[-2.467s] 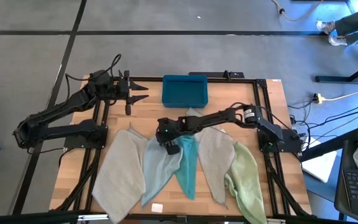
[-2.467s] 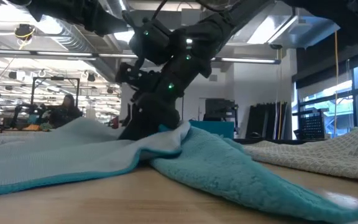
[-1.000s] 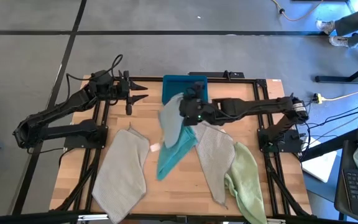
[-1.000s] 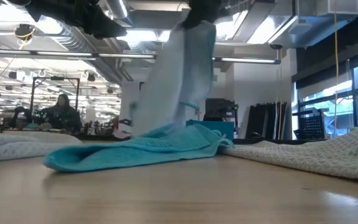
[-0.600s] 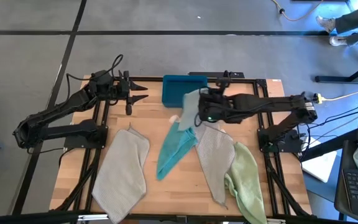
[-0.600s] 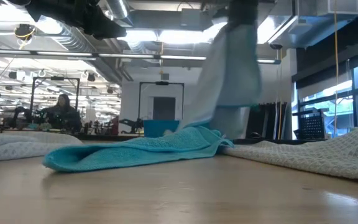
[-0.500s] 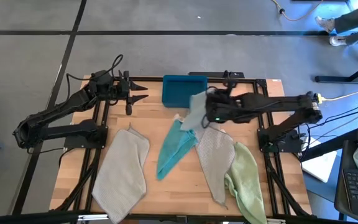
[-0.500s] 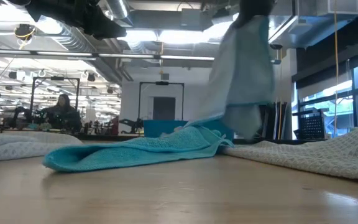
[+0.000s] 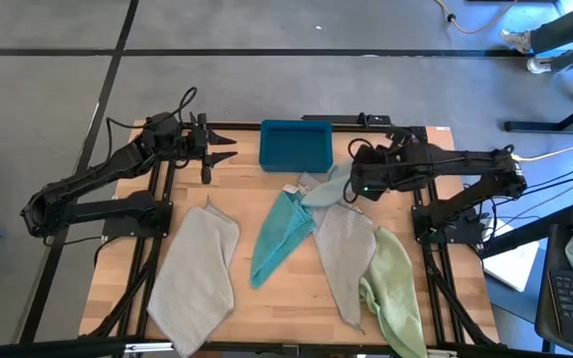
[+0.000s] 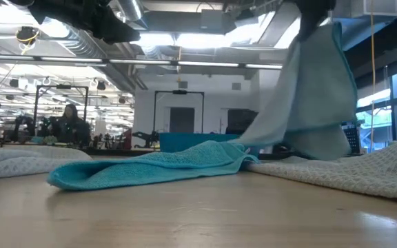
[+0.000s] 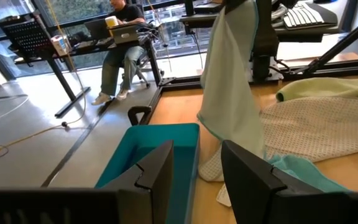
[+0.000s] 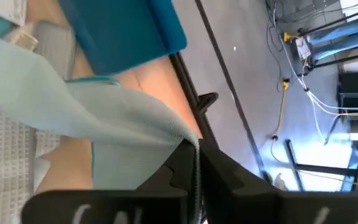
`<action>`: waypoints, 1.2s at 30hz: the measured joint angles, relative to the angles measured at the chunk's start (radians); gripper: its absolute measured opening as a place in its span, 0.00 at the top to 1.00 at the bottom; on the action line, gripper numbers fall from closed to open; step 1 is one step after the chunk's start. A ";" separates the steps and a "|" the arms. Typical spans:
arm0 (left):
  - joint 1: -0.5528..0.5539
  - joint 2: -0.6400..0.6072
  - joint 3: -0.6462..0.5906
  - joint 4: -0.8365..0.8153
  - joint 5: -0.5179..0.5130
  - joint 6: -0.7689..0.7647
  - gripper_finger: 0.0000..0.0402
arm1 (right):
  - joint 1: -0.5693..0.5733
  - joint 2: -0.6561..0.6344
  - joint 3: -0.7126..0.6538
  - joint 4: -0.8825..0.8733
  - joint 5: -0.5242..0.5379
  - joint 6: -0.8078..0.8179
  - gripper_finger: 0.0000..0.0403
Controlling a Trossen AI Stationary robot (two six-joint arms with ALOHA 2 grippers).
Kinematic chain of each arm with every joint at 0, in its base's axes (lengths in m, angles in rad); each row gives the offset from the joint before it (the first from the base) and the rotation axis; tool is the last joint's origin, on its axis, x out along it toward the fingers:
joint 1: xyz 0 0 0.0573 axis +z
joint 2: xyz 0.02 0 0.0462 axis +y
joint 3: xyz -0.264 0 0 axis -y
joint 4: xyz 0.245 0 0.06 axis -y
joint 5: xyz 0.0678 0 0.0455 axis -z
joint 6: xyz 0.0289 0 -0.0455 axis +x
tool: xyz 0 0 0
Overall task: Fold microfiber towels
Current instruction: Move the light blue towel to the top right of the table, then adjust the dark blue towel
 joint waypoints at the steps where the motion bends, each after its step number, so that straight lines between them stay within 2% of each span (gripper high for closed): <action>1: 0.000 0.000 0.000 -0.001 0.000 0.000 0.68 | -0.004 0.002 -0.017 0.001 -0.006 0.012 0.95; 6: 0.000 0.000 0.000 -0.001 0.000 0.000 0.68 | -0.049 0.001 -0.096 0.000 -0.087 0.119 0.95; 10: 0.000 0.000 0.000 -0.001 0.000 0.000 0.68 | -0.077 0.001 -0.144 -0.001 -0.103 0.180 0.88; 14: 0.000 0.000 0.000 -0.001 0.000 0.000 0.68 | -0.090 0.001 -0.174 -0.001 -0.059 0.195 0.74; 17: 0.000 0.000 0.000 -0.001 0.000 0.000 0.68 | -0.092 0.001 -0.175 0.008 0.013 0.196 0.61; 20: 0.000 0.000 0.000 -0.001 0.000 0.000 0.68 | -0.090 0.001 -0.175 0.106 0.049 0.168 0.48; 21: 0.000 0.000 0.000 -0.001 0.000 0.000 0.68 | -0.088 0.001 -0.175 0.184 0.023 0.134 0.44; 23: 0.000 0.000 0.000 0.000 0.000 0.000 0.68 | -0.078 0.002 -0.175 0.370 -0.106 0.024 0.39; 25: 0.000 0.000 0.000 0.000 0.000 0.001 0.68 | -0.056 0.015 -0.175 0.562 -0.269 -0.082 0.36; 27: 0.000 0.000 0.000 0.000 0.000 0.001 0.68 | -0.027 0.049 -0.175 0.712 -0.367 -0.154 0.36; 31: 0.000 0.000 0.000 0.000 0.000 -0.004 0.68 | 0.029 0.182 -0.174 0.855 -0.413 -0.233 0.39; 36: 0.000 0.000 0.000 -0.001 0.000 -0.005 0.68 | 0.084 0.423 -0.177 0.952 -0.499 -0.308 0.47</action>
